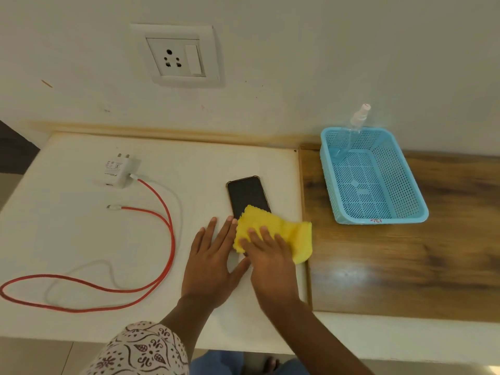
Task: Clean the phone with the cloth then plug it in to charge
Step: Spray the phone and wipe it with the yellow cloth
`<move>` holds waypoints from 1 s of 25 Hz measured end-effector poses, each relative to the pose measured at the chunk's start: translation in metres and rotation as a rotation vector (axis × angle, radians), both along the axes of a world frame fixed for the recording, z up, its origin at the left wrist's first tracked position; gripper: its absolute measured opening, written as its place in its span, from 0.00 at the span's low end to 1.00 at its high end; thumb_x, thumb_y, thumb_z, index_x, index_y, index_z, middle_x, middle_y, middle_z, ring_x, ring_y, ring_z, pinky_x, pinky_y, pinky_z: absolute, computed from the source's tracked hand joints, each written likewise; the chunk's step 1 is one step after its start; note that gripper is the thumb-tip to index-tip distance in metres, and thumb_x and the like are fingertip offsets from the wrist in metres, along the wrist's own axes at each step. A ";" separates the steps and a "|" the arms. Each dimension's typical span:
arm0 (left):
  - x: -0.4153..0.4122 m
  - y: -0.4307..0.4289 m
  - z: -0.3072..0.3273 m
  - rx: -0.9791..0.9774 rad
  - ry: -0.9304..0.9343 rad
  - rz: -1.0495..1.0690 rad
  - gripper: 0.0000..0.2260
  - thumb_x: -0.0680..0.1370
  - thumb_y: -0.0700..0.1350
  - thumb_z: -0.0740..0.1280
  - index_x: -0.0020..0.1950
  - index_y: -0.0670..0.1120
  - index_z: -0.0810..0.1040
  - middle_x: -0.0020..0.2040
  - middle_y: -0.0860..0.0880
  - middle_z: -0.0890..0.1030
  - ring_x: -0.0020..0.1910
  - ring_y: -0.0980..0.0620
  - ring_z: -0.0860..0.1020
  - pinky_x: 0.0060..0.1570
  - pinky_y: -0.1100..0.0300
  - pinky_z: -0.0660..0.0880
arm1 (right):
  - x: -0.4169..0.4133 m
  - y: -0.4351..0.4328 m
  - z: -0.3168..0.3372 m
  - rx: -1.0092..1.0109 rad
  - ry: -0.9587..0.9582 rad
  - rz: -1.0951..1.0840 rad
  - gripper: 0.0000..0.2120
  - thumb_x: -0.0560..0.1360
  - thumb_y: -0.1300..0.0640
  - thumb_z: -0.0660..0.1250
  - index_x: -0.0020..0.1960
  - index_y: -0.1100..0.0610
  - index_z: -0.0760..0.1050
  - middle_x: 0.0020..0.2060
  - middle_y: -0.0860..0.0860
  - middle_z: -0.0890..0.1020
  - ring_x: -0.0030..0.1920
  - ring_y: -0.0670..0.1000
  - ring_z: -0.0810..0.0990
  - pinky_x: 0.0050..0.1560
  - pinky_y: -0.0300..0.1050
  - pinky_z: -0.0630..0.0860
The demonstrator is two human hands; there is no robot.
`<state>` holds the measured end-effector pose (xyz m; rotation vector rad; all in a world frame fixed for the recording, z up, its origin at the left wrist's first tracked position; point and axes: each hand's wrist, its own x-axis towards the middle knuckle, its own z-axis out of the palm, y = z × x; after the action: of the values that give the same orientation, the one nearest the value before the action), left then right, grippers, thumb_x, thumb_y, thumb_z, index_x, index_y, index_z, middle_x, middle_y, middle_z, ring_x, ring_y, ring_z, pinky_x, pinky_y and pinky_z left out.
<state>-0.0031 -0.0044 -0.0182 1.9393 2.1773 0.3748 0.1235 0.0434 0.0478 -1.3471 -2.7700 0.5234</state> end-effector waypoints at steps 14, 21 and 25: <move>0.003 0.002 0.002 -0.016 0.032 0.053 0.33 0.76 0.67 0.48 0.76 0.50 0.55 0.76 0.52 0.58 0.76 0.49 0.51 0.72 0.49 0.52 | 0.134 0.072 0.133 0.366 0.269 -0.716 0.16 0.73 0.50 0.62 0.60 0.51 0.74 0.46 0.58 0.84 0.45 0.62 0.81 0.47 0.51 0.75; 0.002 0.001 -0.001 -0.027 0.035 0.063 0.33 0.76 0.68 0.48 0.76 0.51 0.53 0.76 0.54 0.54 0.76 0.50 0.49 0.72 0.50 0.49 | 0.116 0.117 0.082 -0.068 0.113 -0.671 0.14 0.78 0.51 0.59 0.56 0.56 0.78 0.54 0.57 0.82 0.49 0.61 0.80 0.58 0.51 0.72; 0.002 0.002 -0.002 -0.025 0.035 0.064 0.33 0.76 0.68 0.47 0.76 0.51 0.53 0.76 0.54 0.54 0.76 0.50 0.49 0.73 0.50 0.50 | 0.125 0.108 0.056 0.097 0.082 -0.595 0.10 0.77 0.56 0.61 0.50 0.56 0.81 0.44 0.58 0.83 0.42 0.57 0.75 0.45 0.46 0.68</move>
<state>-0.0009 -0.0024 -0.0199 1.8805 2.2595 0.3252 0.2490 0.1512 0.1042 -1.9474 -2.1329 0.3883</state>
